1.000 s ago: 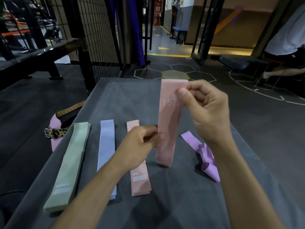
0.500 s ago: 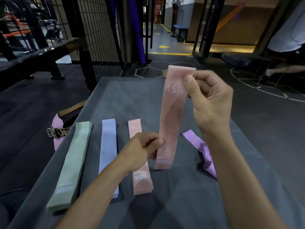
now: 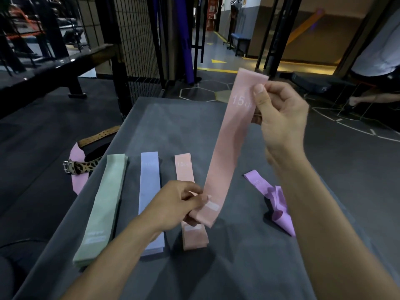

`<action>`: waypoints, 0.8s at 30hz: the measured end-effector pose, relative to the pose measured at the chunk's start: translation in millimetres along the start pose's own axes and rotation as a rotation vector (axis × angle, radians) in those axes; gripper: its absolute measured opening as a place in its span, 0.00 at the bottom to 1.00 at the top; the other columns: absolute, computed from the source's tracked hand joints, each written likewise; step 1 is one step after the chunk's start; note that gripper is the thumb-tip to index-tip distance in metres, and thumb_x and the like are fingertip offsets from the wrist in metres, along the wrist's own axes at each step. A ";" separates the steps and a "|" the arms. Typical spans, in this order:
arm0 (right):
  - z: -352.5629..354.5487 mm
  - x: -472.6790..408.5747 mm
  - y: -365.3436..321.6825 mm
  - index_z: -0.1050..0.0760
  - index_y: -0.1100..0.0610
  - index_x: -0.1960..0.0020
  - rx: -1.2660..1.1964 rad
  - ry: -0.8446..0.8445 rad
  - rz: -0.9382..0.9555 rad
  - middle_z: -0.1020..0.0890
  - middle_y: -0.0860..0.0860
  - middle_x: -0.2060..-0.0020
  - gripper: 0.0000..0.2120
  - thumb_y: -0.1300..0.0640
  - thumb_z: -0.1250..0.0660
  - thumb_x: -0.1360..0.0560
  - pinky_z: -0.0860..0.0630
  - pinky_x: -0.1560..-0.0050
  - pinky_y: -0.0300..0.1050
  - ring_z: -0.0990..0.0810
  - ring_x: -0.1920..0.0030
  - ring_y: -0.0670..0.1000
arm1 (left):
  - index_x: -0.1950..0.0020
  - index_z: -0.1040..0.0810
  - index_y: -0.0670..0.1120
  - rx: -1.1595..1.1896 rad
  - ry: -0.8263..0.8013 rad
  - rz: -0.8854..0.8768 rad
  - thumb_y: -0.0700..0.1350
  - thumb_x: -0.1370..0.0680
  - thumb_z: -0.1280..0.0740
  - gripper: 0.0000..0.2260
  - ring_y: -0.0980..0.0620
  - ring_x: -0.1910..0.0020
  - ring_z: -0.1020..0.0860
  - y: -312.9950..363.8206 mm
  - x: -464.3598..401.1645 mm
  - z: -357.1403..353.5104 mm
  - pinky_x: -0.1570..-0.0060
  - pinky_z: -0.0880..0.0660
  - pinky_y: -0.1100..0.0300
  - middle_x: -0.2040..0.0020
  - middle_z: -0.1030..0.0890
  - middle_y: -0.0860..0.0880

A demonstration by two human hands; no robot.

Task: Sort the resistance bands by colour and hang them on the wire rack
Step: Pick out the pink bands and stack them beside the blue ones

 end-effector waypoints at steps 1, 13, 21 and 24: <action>-8.3 -6.9 9.4 0.21 0.53 0.53 0.004 -0.023 -0.044 0.15 0.47 0.65 0.03 0.58 0.30 0.21 0.21 0.66 0.44 0.20 0.65 0.46 | 0.45 0.21 0.42 0.006 0.014 0.012 0.43 0.21 0.28 0.08 0.47 0.69 0.19 -0.5 3.9 3.7 0.67 0.21 0.56 0.65 0.16 0.46; -97.3 8.7 193.2 0.23 0.54 0.60 0.259 -0.309 -0.610 0.21 0.52 0.65 0.09 0.60 0.26 0.24 0.21 0.70 0.40 0.24 0.71 0.47 | 0.55 0.25 0.43 -0.397 -0.120 0.214 0.36 0.22 0.34 0.04 0.47 0.72 0.17 -22.5 17.1 15.2 0.73 0.22 0.58 0.70 0.18 0.47; -111.6 20.9 235.3 0.21 0.59 0.54 0.439 -0.346 -0.593 0.22 0.49 0.68 0.05 0.63 0.25 0.26 0.28 0.71 0.33 0.26 0.76 0.40 | 0.51 0.23 0.42 -0.664 -0.136 0.214 0.34 0.25 0.39 0.08 0.43 0.66 0.15 -15.8 7.6 13.0 0.66 0.17 0.53 0.58 0.16 0.42; -108.9 22.8 248.1 0.21 0.55 0.60 0.478 -0.337 -0.630 0.21 0.47 0.67 0.07 0.61 0.23 0.28 0.26 0.61 0.36 0.24 0.66 0.46 | 0.48 0.23 0.39 -0.647 -0.187 0.271 0.32 0.24 0.38 0.08 0.40 0.63 0.14 -20.6 5.3 12.9 0.60 0.16 0.47 0.58 0.16 0.38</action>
Point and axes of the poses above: each hand's wrist, its own x-axis away from the middle knuckle, its own z-axis out of the back of the hand, y = z × x, the point moved 8 cm from there along -x, towards the middle knuckle
